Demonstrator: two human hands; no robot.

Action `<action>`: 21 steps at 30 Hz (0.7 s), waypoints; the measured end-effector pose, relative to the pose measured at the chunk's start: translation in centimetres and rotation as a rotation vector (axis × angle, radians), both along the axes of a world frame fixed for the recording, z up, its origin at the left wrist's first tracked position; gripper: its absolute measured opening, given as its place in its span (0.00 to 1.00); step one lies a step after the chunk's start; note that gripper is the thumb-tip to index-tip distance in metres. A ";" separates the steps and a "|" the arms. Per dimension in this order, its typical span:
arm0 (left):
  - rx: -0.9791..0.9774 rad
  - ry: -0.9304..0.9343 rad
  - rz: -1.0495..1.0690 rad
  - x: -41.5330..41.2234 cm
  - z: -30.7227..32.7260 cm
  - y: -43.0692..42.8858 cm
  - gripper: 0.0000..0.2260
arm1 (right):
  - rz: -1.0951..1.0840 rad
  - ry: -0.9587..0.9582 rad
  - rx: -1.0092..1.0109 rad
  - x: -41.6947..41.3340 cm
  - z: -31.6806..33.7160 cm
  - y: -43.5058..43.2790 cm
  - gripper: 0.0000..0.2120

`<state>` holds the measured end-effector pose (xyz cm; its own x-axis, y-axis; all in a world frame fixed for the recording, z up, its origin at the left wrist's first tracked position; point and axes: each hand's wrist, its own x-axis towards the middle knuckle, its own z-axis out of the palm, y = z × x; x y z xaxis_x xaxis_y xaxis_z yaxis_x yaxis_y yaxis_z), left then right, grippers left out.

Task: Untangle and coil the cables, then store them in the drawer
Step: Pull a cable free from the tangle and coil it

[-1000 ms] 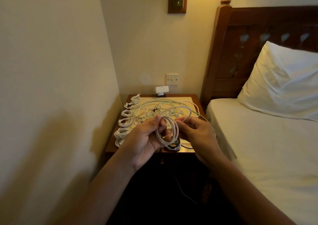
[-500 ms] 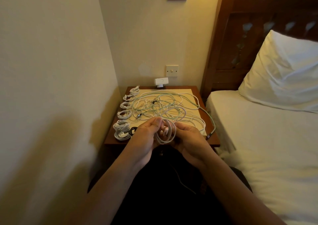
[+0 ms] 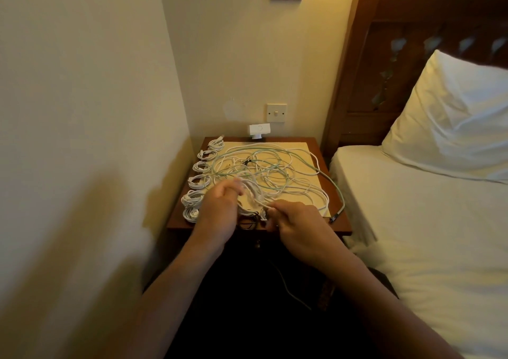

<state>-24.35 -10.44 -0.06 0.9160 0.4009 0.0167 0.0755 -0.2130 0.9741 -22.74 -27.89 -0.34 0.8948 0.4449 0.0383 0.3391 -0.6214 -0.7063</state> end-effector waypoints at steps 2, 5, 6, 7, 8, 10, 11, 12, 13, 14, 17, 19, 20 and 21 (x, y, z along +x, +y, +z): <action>-0.083 0.008 0.121 0.9 0.9 2.2 0.13 | 0.028 -0.009 -0.015 -0.7 0.2 -1.1 0.15; -0.298 0.010 0.094 0.8 1.2 3.2 0.17 | 0.037 -0.156 -0.078 -0.9 -0.4 -2.4 0.15; -0.385 0.011 0.043 0.6 1.1 2.9 0.17 | 0.024 -0.216 -0.131 -0.7 -0.9 -2.7 0.16; -0.469 0.011 -0.007 0.3 1.2 2.4 0.16 | 0.013 -0.270 -0.183 -0.3 -1.5 -3.0 0.17; -0.545 0.010 -0.047 0.1 1.3 1.9 0.15 | 0.011 -0.309 -0.222 0.0 -1.9 -3.2 0.17; -0.679 0.025 -0.107 -0.3 1.7 1.2 0.14 | 0.030 -0.317 -0.242 0.3 -2.8 -3.3 0.15; -0.742 0.031 -0.138 -0.5 2.0 0.9 0.14 | 0.037 -0.308 -0.215 0.5 -3.1 -3.3 0.13; -0.794 0.032 -0.179 -0.8 2.2 0.6 0.13 | 0.022 -0.307 -0.154 0.4 -3.3 -3.2 0.11; -0.833 0.031 -0.229 -1.2 2.3 0.2 0.12 | -0.023 -0.306 -0.055 0.1 -3.3 -3.0 0.09; -0.858 0.032 -0.276 -1.4 2.3 -0.2 0.10 | -0.099 -0.280 0.090 -0.2 -3.2 -2.8 0.08; -0.753 0.067 -0.327 -1.9 1.4 -1.0 0.11 | -0.342 0.044 0.714 -0.8 -2.1 -2.0 0.08; -0.569 0.078 -0.298 -1.9 0.4 -1.4 0.12 | -0.373 0.293 0.976 -0.8 -1.3 -1.3 0.07; -0.514 0.078 -0.276 -1.9 -0.1 -1.6 0.12 | -0.363 0.384 1.048 -0.9 -1.0 -1.0 0.07; -0.491 0.075 -0.259 -1.8 -0.5 -1.8 0.12 | -0.354 0.451 1.097 -1.0 -0.9 -0.7 0.07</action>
<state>-26.19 -12.26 -0.58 0.9771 0.1066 -0.1843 0.1540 0.2437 0.9575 -23.72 -28.55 -1.24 0.9891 0.1033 -0.1050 -0.1359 0.3649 -0.9211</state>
